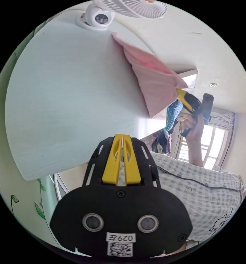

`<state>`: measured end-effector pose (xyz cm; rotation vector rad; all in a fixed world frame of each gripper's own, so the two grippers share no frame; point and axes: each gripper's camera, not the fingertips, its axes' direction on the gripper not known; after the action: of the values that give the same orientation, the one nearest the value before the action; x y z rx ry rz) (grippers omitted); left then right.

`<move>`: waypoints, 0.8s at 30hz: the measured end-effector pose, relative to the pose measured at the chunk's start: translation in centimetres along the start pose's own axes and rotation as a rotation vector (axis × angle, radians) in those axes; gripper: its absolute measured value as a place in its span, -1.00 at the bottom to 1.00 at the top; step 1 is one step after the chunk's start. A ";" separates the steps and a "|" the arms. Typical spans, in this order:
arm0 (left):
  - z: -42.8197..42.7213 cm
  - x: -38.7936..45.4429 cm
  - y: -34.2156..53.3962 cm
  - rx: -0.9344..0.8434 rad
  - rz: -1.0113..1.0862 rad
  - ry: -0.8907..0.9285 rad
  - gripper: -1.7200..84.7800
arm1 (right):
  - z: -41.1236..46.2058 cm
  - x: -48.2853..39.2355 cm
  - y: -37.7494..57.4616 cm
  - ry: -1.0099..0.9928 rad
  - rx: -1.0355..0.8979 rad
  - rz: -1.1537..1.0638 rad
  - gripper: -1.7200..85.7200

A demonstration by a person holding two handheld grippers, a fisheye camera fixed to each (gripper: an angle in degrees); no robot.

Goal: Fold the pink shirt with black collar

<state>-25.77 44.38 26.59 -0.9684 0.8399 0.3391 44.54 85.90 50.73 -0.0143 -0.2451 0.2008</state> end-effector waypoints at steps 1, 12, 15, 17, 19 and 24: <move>0.7 0.6 -0.6 -0.013 0.013 -0.001 -0.98 | -5.6 2.2 1.4 -0.022 0.137 0.070 -0.94; 11.8 10.1 -7.4 -0.163 0.143 -0.051 -0.95 | -26.1 24.4 15.6 -0.005 0.348 0.600 -0.94; 15.9 13.7 -8.7 -0.174 0.187 -0.077 -0.88 | -28.9 25.3 14.9 -0.018 0.281 0.573 -0.93; 18.8 15.6 -9.5 -0.191 0.215 -0.071 -0.85 | -30.4 26.1 14.7 -0.051 0.224 0.548 -0.91; 22.6 17.7 -10.5 -0.217 0.247 -0.069 -0.84 | -33.3 26.8 14.9 -0.039 0.208 0.507 -0.88; 28.1 20.1 -11.3 -0.229 0.262 -0.125 -0.82 | -39.6 26.7 15.7 0.115 0.167 0.481 -0.70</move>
<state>7.32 59.48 26.21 -1.0380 0.8263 0.7270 76.43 107.00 18.07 0.0815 -0.1064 0.6964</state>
